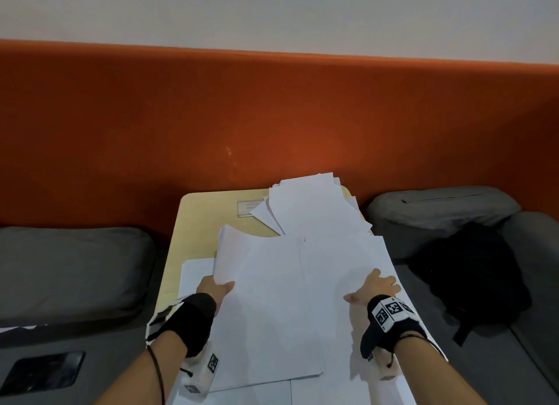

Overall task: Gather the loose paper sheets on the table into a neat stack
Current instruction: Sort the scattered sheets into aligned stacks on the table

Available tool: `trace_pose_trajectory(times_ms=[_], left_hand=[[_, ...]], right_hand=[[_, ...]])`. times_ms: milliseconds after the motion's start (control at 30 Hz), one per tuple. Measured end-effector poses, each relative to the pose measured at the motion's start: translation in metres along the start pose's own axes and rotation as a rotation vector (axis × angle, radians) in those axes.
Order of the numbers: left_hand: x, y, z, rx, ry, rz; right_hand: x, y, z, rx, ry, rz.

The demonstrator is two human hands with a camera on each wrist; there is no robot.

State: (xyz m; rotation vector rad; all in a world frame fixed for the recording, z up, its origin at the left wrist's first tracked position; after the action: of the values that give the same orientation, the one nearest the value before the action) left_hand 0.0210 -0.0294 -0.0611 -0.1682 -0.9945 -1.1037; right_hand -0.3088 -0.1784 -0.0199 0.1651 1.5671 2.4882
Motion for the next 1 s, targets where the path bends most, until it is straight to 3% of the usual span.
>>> trace_pose_trajectory(times_ms=[700, 867, 1000], left_hand=[[-0.002, -0.002, -0.002, 0.000, -0.041, 0.039], [-0.002, -0.002, 0.000, -0.002, -0.038, 0.055], [-0.003, -0.002, -0.003, -0.014, -0.030, 0.060]], right_hand=[[0.012, -0.001, 0.010, -0.012, -0.046, -0.155], [0.009, -0.002, 0.012, -0.016, 0.029, -0.346], [0.007, 0.013, 0.010, 0.027, 0.160, -0.372]])
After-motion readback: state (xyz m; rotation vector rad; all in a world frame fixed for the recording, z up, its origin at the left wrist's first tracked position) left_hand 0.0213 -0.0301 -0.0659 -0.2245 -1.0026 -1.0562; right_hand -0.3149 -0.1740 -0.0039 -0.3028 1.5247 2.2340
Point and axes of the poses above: each hand's wrist, its own z-axis away from the middle knuckle, its own y-axis out of the back of the hand, x = y × z, the point moved 5 cm from there along -z, towards the middle knuckle, and after that the axes turned 1 degree about y, right-handed, at the moved point
